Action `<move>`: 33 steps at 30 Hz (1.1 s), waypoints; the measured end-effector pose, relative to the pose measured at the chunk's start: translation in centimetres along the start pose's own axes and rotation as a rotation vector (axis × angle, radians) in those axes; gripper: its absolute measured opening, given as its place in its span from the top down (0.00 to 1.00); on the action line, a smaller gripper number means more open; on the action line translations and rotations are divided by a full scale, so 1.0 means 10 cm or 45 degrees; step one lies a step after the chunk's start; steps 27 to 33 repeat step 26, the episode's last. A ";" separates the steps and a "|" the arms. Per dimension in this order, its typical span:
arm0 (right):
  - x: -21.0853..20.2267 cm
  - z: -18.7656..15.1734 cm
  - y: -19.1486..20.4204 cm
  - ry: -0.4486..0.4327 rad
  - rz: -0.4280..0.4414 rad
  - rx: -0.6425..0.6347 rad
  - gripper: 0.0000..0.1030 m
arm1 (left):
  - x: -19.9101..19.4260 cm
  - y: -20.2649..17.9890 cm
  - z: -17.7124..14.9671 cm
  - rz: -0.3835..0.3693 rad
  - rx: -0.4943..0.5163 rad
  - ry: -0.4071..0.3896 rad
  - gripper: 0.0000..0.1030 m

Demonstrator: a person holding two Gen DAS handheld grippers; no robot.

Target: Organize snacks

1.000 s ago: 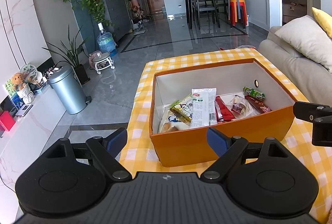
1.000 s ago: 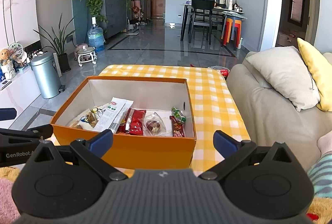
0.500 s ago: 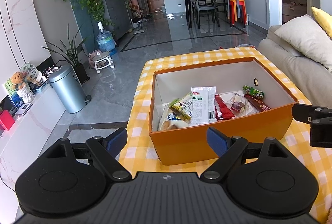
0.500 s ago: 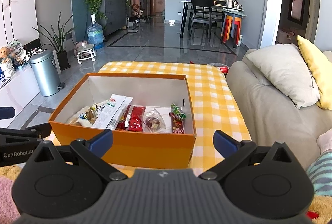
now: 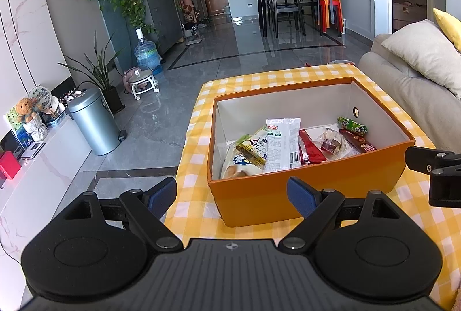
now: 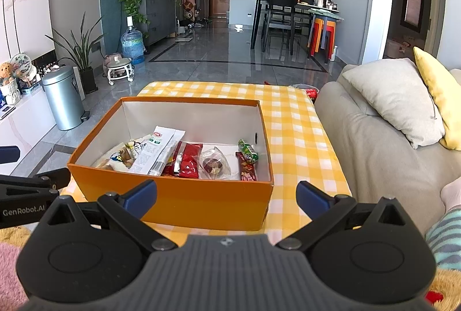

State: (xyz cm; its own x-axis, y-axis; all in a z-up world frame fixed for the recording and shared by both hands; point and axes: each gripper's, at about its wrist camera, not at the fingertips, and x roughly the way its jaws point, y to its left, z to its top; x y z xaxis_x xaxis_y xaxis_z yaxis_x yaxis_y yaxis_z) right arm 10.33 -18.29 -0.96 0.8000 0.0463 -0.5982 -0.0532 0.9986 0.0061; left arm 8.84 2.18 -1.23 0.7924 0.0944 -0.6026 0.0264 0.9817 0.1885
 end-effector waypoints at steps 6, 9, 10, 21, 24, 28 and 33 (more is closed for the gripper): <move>0.00 -0.01 0.01 0.008 0.002 0.000 0.04 | 0.00 0.02 -0.07 -0.015 -0.015 0.008 0.02; 0.00 0.00 0.01 0.014 0.005 0.003 0.04 | -0.01 0.02 -0.05 -0.023 -0.019 0.005 0.02; 0.00 -0.01 0.01 0.014 0.004 0.003 0.04 | -0.03 0.02 -0.06 -0.024 -0.015 0.001 0.02; 0.01 -0.02 0.02 0.037 0.003 0.005 0.04 | -0.05 0.03 0.00 -0.031 -0.015 -0.013 0.02; 0.01 -0.02 0.02 0.036 0.004 0.004 0.04 | -0.08 0.02 0.01 -0.029 -0.012 -0.025 0.02; 0.01 -0.02 0.02 0.037 0.003 0.004 0.04 | -0.09 0.01 0.01 -0.025 -0.017 -0.034 0.02; 0.01 -0.02 0.02 0.037 0.003 0.004 0.04 | -0.09 0.01 0.01 -0.025 -0.017 -0.034 0.02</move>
